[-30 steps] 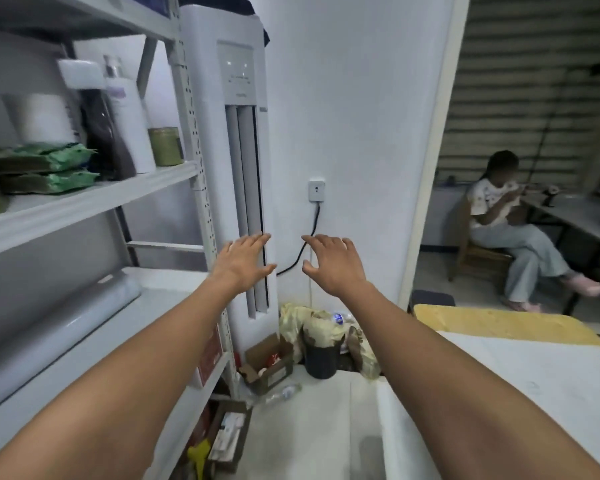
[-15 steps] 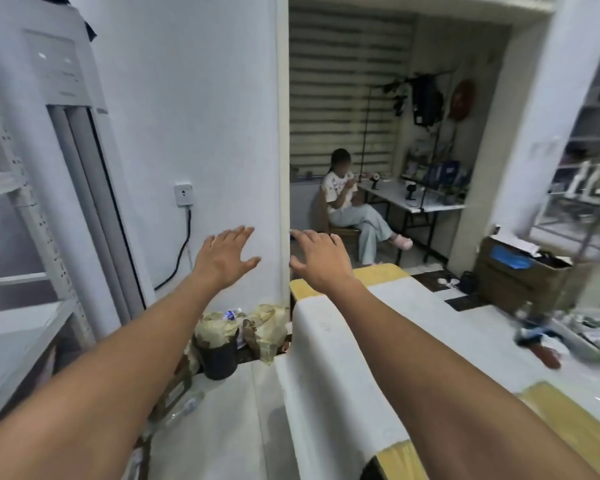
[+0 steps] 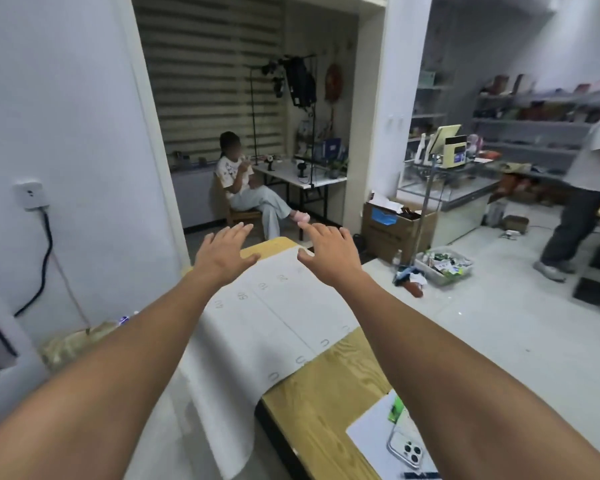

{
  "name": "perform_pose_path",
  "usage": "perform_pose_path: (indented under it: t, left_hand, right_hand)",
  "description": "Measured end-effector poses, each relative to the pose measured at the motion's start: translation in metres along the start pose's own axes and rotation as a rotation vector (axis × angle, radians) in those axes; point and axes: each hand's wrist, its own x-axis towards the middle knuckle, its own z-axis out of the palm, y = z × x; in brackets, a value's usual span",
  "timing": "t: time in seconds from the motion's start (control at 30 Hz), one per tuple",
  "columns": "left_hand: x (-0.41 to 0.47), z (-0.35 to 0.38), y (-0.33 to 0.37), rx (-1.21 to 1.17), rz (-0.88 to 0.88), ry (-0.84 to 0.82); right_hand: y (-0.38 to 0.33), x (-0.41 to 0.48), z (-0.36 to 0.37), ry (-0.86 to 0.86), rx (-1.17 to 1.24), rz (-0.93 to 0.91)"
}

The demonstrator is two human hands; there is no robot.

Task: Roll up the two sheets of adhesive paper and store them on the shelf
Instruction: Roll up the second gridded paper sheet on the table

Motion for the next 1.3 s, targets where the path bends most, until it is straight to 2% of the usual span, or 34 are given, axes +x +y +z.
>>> perform_pose_path:
  t: [0.3,0.6,0.93,1.3]
  left_hand:
    - [0.018,0.024,0.158,-0.037,0.148,0.0]
    - [0.068,0.072,0.286,-0.079,0.257,-0.09]
    - [0.174,0.122,0.412,-0.107,0.319,-0.1]
    - [0.294,0.137,0.507,-0.083,0.297,-0.067]
  right_hand:
    - [0.135,-0.071,-0.037,-0.003,-0.059,0.154]
    - [0.256,-0.106,-0.057,-0.027,-0.125,0.301]
    - [0.397,-0.064,-0.055,-0.042,-0.138,0.335]
    - [0.538,0.015,-0.062,0.015,-0.128,0.348]
